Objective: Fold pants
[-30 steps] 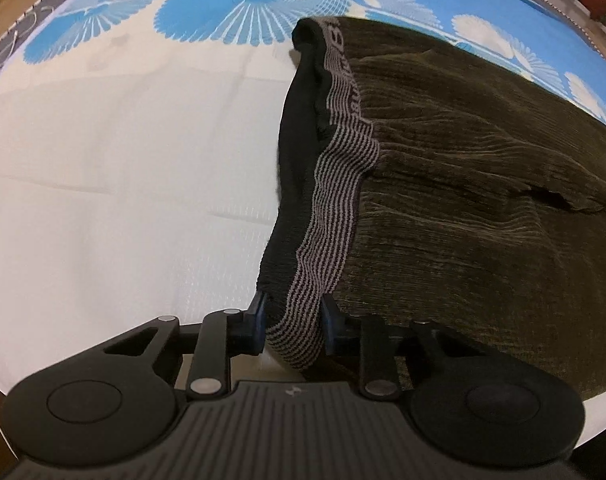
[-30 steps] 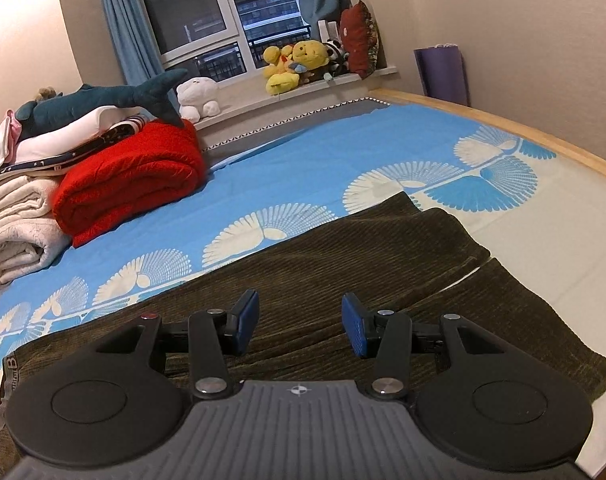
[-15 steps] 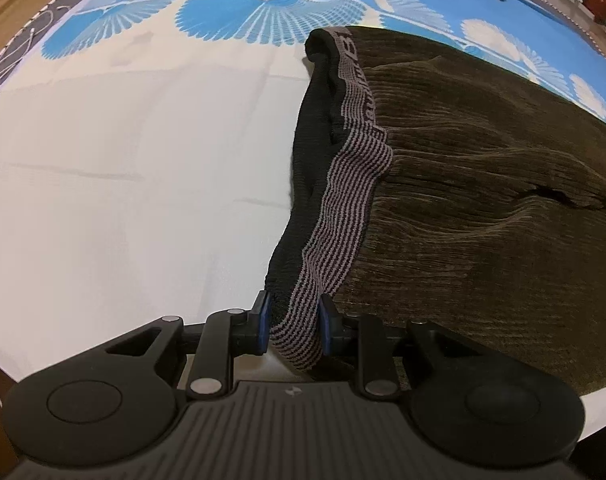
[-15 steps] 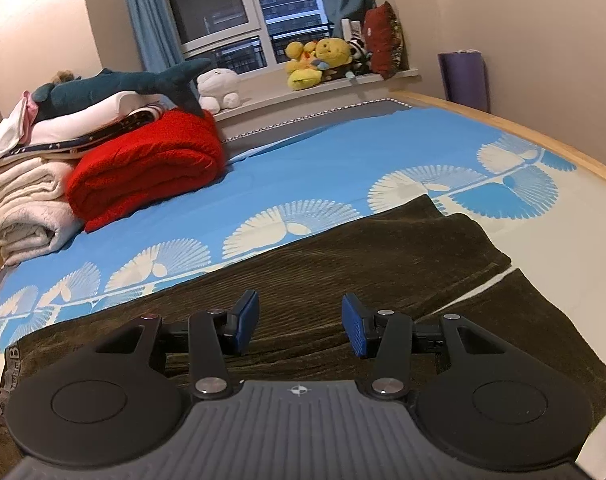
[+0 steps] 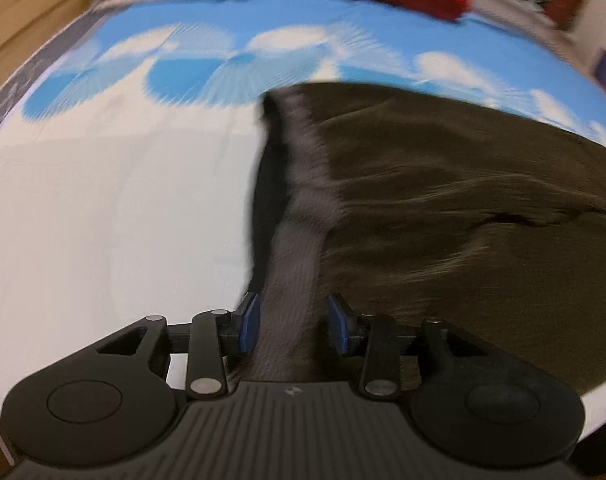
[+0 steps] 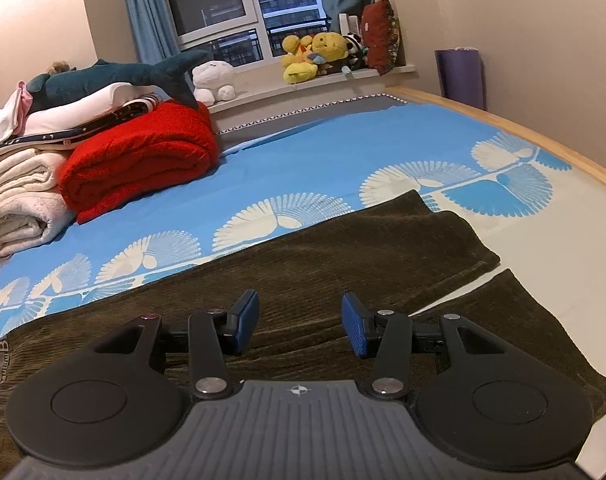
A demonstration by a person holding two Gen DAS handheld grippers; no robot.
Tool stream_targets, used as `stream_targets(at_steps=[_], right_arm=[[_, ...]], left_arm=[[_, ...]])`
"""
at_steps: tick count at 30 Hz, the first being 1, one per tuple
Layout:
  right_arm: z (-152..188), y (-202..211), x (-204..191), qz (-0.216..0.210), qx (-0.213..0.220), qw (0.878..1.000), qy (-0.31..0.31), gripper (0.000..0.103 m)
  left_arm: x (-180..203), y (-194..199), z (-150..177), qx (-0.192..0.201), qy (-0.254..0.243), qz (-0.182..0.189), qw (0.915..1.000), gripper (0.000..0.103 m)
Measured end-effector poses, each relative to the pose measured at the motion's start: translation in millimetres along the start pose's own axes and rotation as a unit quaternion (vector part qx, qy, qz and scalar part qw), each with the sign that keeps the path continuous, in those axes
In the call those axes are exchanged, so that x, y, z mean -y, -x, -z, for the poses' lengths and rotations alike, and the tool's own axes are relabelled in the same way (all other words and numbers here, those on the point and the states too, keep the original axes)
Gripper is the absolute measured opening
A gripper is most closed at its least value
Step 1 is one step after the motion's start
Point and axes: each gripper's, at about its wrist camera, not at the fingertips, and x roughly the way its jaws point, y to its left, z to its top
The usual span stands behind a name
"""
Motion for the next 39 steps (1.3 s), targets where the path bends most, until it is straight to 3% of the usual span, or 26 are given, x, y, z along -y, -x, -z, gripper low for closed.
stream_targets(at_steps=[4,7,8,12,18,23,26,34,39], right_arm=[[1,-2,0,0.002,-0.004,1.0,0.005,0.049],[2,-4,-3,0.003,-0.008,1.0,0.013,0.049],[2,-4,-3,0.003,-0.009,1.0,0.016,0.049],[2,-5,-5,0.004,-0.011,1.0,0.026,0.049],[3,-8,-3,0.013,-0.015,0.999,0.033,0.049],[3,-10,-3,0.014,-0.016,0.999,0.032,0.049],[3,-11,-6,0.01,-0.015,0.999,0.041,0.049],[5,-11,-16,0.008,-0.005,0.997,0.071,0.049],[5,-9,-17,0.01,0.003,0.997,0.073,0.059]], left_arm=[[31,-7,0,-0.003,-0.064,0.009,0.9979,0.042],[40,-39,9,-0.099,-0.08,-0.019,0.9917,0.046],[40,-43,10,-0.109,-0.075,-0.018,0.9911,0.046],[37,-40,2,-0.091,-0.052,-0.013,0.9944,0.046],[31,-23,-10,-0.018,-0.025,-0.015,0.9994,0.048],[24,-4,-17,0.051,0.001,-0.032,0.9982,0.053],[29,3,-19,0.078,-0.01,-0.035,0.9963,0.058],[32,3,-22,0.088,-0.012,-0.04,0.9952,0.063],[29,5,-22,0.083,-0.008,-0.03,0.996,0.064]])
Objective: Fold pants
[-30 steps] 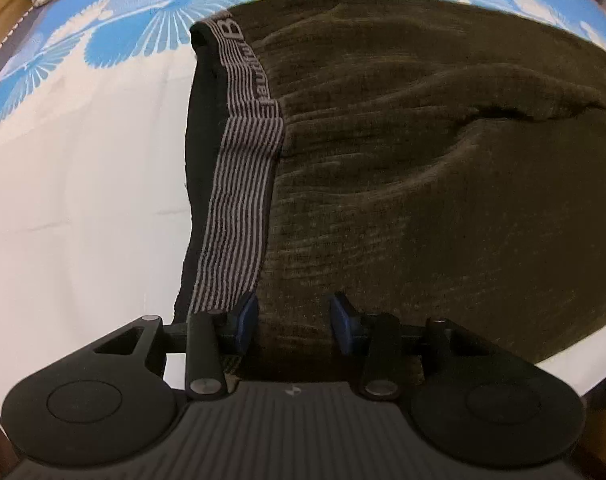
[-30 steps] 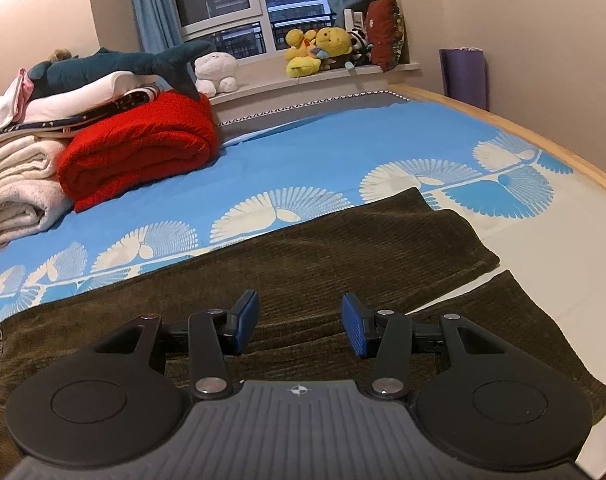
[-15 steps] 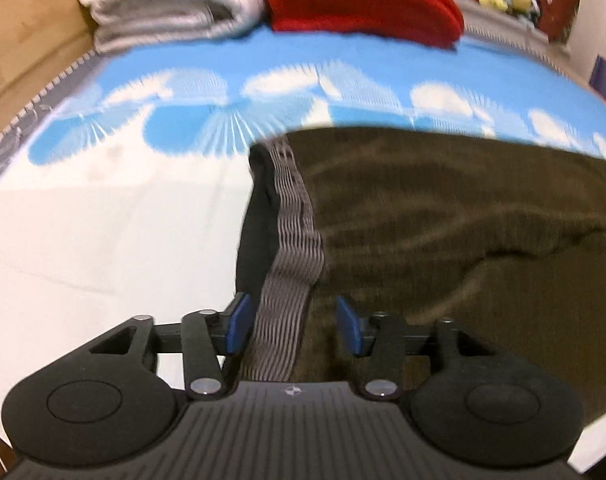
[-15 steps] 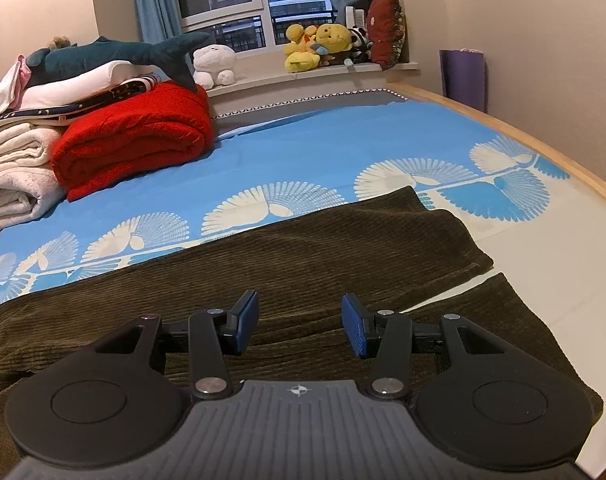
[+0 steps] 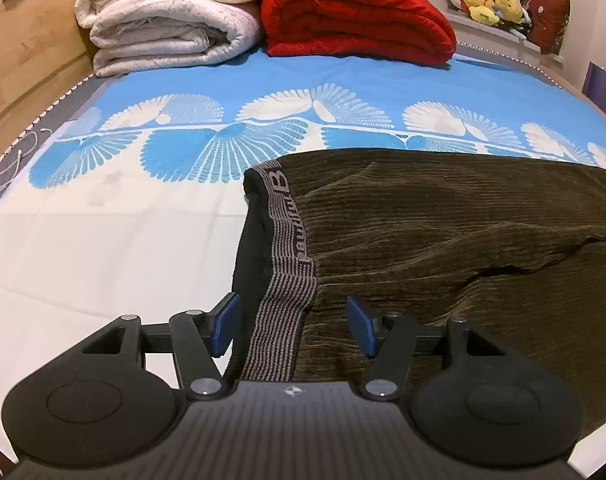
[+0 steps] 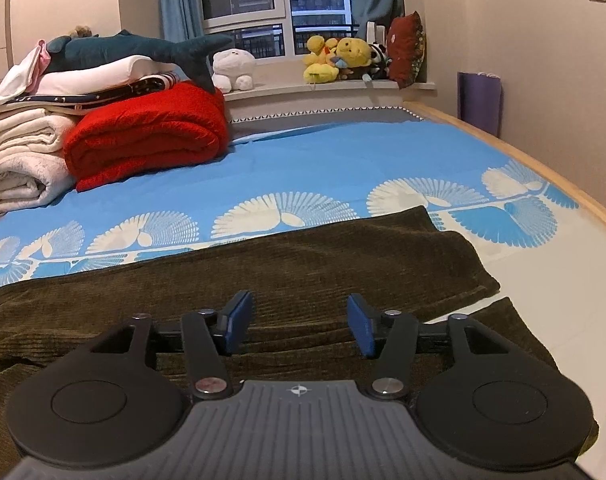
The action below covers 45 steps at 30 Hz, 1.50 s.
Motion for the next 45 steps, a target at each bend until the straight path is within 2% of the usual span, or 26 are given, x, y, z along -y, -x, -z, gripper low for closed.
stream_targets(at_steps=[3,7,11,12,13,16,19,20,22,23,24,26,30,32,34,37,40,45], right_arm=[[0,1,-1,0.005,0.005,1.0,0.003,0.063],[0,1,-3,0.008,0.008,1.0,0.009,0.063],[0,-1,-6,0.003,0.006,1.0,0.017,0.063],[-1,-1,-7,0.001,0.005,1.0,0.019,0.063],[-1,-1,-8,-0.002,0.004,1.0,0.022,0.063],[-2,-2,-12,-0.007,0.004,0.999,0.034,0.063],[-3,-3,-15,-0.001,0.009,0.999,0.044,0.06],[-4,-3,-15,-0.003,0.01,0.999,0.043,0.058],[-5,-4,-16,-0.011,0.01,0.999,0.041,0.046],[-6,-4,-17,-0.014,0.011,0.999,0.044,0.029],[-6,-5,-18,-0.014,0.013,0.999,0.048,0.02],[-7,-6,-19,-0.016,0.015,0.998,0.054,0.019],[-9,-12,-20,-0.027,0.009,0.998,0.062,0.019],[-9,-16,-19,-0.03,0.003,0.997,0.067,0.019],[-10,-19,-16,-0.031,-0.002,0.997,0.067,0.019],[-11,-25,-12,-0.031,-0.008,0.998,0.06,0.019],[-12,-33,-8,-0.029,-0.015,0.998,0.054,0.02],[-13,-48,-7,-0.022,-0.031,0.998,0.049,0.02]], left_arm=[[2,0,1,-0.003,-0.008,0.005,1.0,0.064],[7,1,1,-0.002,-0.018,0.002,0.9998,0.064],[10,3,1,0.001,-0.023,0.017,0.9996,0.063],[11,3,0,-0.001,-0.027,0.025,0.9993,0.055],[13,3,0,-0.002,-0.032,0.034,0.9989,0.038],[17,3,-4,0.0,-0.036,0.048,0.9982,0.011],[19,0,-15,0.006,-0.035,0.057,0.9978,0.005],[21,-3,-21,0.009,-0.034,0.053,0.998,0.005],[25,-9,-35,0.015,-0.027,0.045,0.9985,0.005],[27,-14,-43,0.019,-0.023,0.043,0.9986,0.005],[31,-19,-51,0.023,-0.02,0.04,0.9987,0.005],[37,-31,-66,0.028,-0.014,0.032,0.999,0.006],[47,-63,-93,0.028,-0.011,0.012,0.9995,0.009],[51,-82,-104,0.019,-0.01,-0.001,0.9998,0.022],[53,-102,-113,0.015,-0.011,-0.017,0.9997,0.059],[55,-133,-126,0.01,-0.027,-0.039,0.9988,0.077],[56,-165,-135,-0.006,-0.054,-0.048,0.9974,0.079],[55,-208,-145,-0.035,-0.099,-0.033,0.994,0.079]])
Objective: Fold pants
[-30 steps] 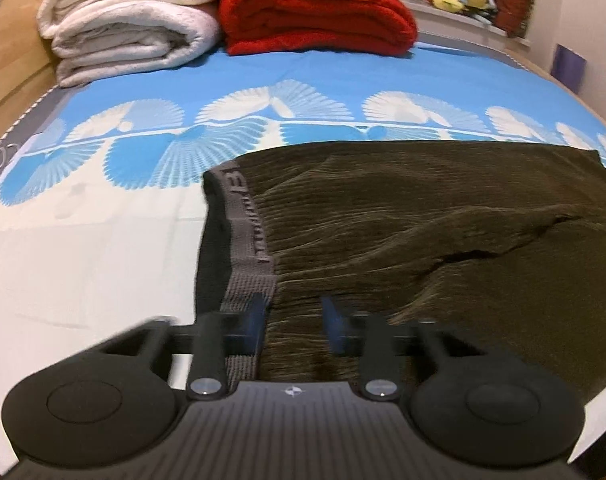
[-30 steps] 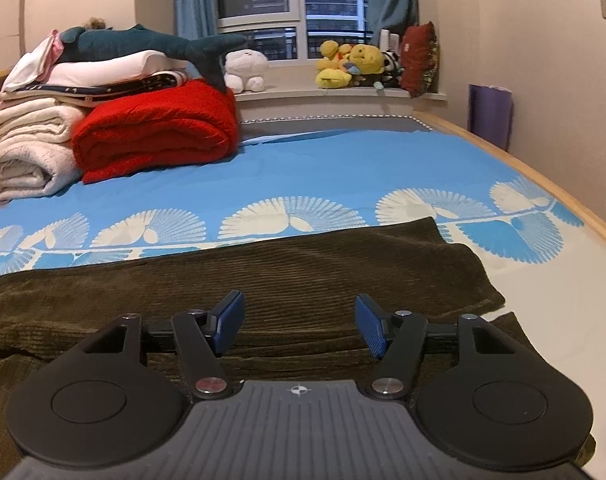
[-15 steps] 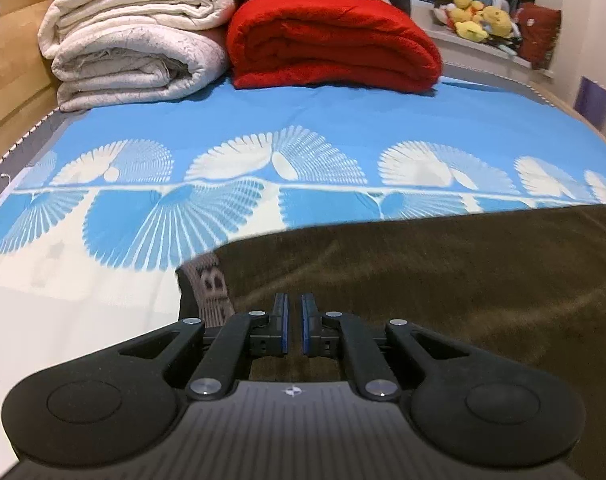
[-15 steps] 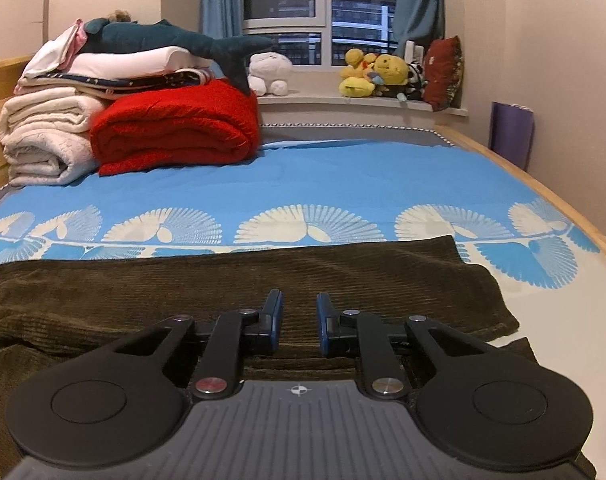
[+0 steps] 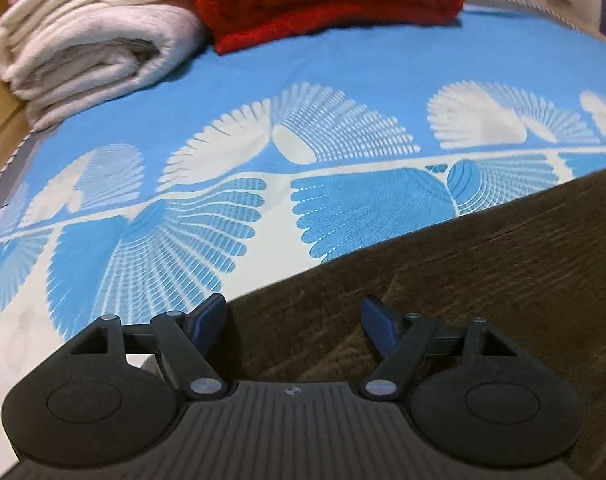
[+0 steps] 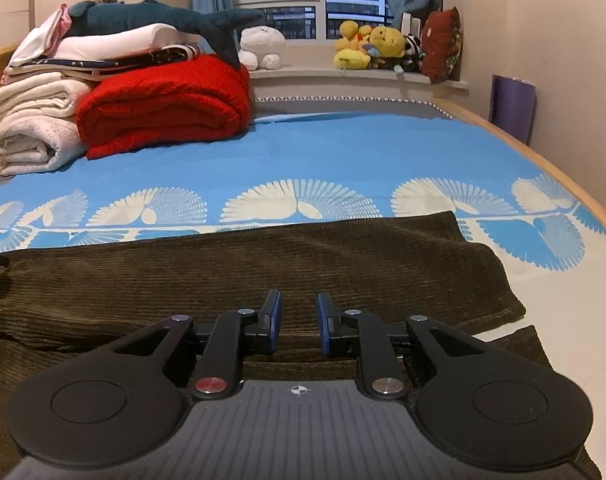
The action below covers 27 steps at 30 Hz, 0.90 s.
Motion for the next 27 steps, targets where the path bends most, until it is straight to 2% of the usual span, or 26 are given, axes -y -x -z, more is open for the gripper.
stream_targets(at_steps=[3,5,6,7,8,9,10,12,14,19,23,27], right_arm=[[-1,-8,-3,0.001,-0.007,1.0,0.004,0.02],[-1,-13,-6,0.002,-0.012,1.0,0.011,0.02],[-1,-15,-7,0.002,-0.015,1.0,0.016,0.02],[-1,-17,-9,0.003,-0.017,1.0,0.021,0.02],[0,-18,-10,0.003,-0.02,0.999,0.026,0.02],[0,-19,-11,0.004,-0.021,0.999,0.03,0.02],[1,-19,-11,0.005,-0.022,0.999,0.032,0.02],[1,-19,-9,0.007,-0.023,0.999,0.032,0.02],[1,-19,-8,0.011,-0.023,0.999,0.027,0.02],[2,-15,-7,0.018,-0.019,1.0,0.017,0.02],[3,-9,-7,0.021,-0.015,1.0,0.013,0.02],[6,3,-9,0.022,-0.011,1.0,0.008,0.02]], left_arm=[[-3,-15,-3,-0.012,-0.016,0.022,0.9995,0.079],[-6,-20,-5,-0.017,-0.026,0.044,0.9986,0.074],[-6,-20,-5,-0.02,-0.031,0.063,0.9973,0.059],[-6,-19,-7,-0.022,-0.037,0.087,0.9953,0.039],[-4,-17,-7,-0.021,-0.049,0.095,0.994,0.031],[3,-14,-8,-0.018,-0.073,0.092,0.993,0.02],[9,-9,-6,-0.016,-0.099,0.084,0.9914,0.014],[16,0,-3,-0.011,-0.125,0.073,0.9894,0.011],[18,18,0,0.01,-0.127,0.065,0.9897,0.009],[20,96,17,0.082,-0.118,0.056,0.9879,0.009],[41,171,70,0.114,-0.147,0.067,0.9803,0.009],[67,223,141,0.109,-0.159,0.082,0.9778,0.008]])
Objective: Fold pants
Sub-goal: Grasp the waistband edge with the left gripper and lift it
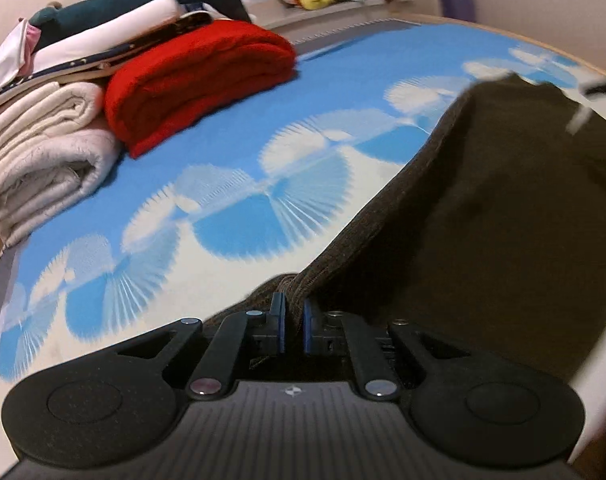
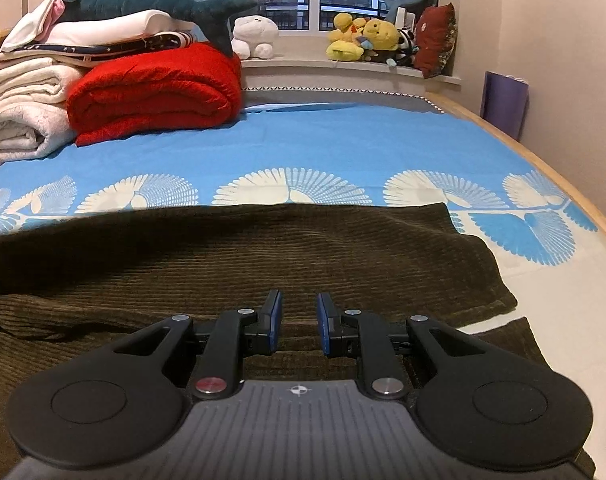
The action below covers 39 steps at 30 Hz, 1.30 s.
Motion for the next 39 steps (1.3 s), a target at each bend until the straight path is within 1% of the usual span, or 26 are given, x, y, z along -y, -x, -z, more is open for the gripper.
stream_targets(at_steps=[2,5,7,9,11,12,13,15,16,18,19,20,21,23,27,29,30,32,36,39], right_arm=[[3,9,-1,-0.002,0.003,1.0,0.002,0.02],[9,25,-2,-0.003,0.01,1.0,0.008,0.02],[12,34,-1,-0.001,0.012,1.0,0.011,0.02],[16,42,1,0.005,0.017,1.0,0.011,0.02],[18,48,6,0.009,0.021,1.0,0.004,0.02],[18,50,9,0.012,0.023,1.0,-0.001,0.02],[18,51,13,0.017,0.025,1.0,-0.008,0.02],[19,52,21,0.024,0.026,0.999,-0.028,0.02],[18,53,25,0.025,0.026,0.999,-0.037,0.02],[19,52,32,0.029,0.024,0.998,-0.056,0.02],[19,51,34,0.03,0.022,0.997,-0.062,0.02],[19,49,35,0.03,0.021,0.997,-0.069,0.02],[19,48,36,0.03,0.019,0.997,-0.073,0.02],[18,44,35,0.026,0.016,0.996,-0.078,0.02],[16,37,32,0.013,0.009,0.996,-0.083,0.02],[15,31,32,0.005,0.004,0.996,-0.092,0.02],[14,28,33,-0.002,0.0,0.995,-0.099,0.02],[12,20,35,-0.014,-0.008,0.993,-0.117,0.022],[8,-3,40,-0.048,-0.032,0.984,-0.167,0.028],[2,-22,38,-0.063,-0.045,0.979,-0.189,0.033]], left_arm=[[23,15,26,-0.013,0.016,0.005,0.9998,0.008],[48,18,54,-0.038,0.027,0.001,0.9989,0.009],[55,16,62,-0.061,0.035,-0.002,0.9975,0.009],[47,20,66,-0.065,0.075,0.003,0.9951,0.01],[31,27,67,-0.066,0.13,0.01,0.9893,0.028],[23,31,68,-0.064,0.154,0.013,0.9859,0.048],[16,36,70,-0.062,0.177,0.02,0.982,0.058],[1,37,75,-0.075,0.231,0.052,0.9686,0.06],[-7,35,78,-0.086,0.263,0.071,0.9582,0.061],[-20,25,90,-0.118,0.336,0.111,0.9278,0.061],[-25,18,97,-0.135,0.364,0.123,0.9132,0.061],[-28,14,100,-0.147,0.379,0.126,0.9049,0.061],[-31,10,104,-0.158,0.39,0.121,0.8989,0.061],[-38,2,108,-0.175,0.407,0.108,0.8903,0.062],[-52,-10,115,-0.185,0.457,0.099,0.8643,0.066],[-58,-14,115,-0.185,0.476,0.093,0.8546,0.068],[-60,-17,113,-0.185,0.482,0.089,0.8519,0.068],[-64,-21,110,-0.183,0.489,0.08,0.8488,0.068],[-69,-28,106,-0.178,0.505,0.065,0.8423,0.068],[-73,-35,102,-0.175,0.513,0.054,0.8389,0.069]])
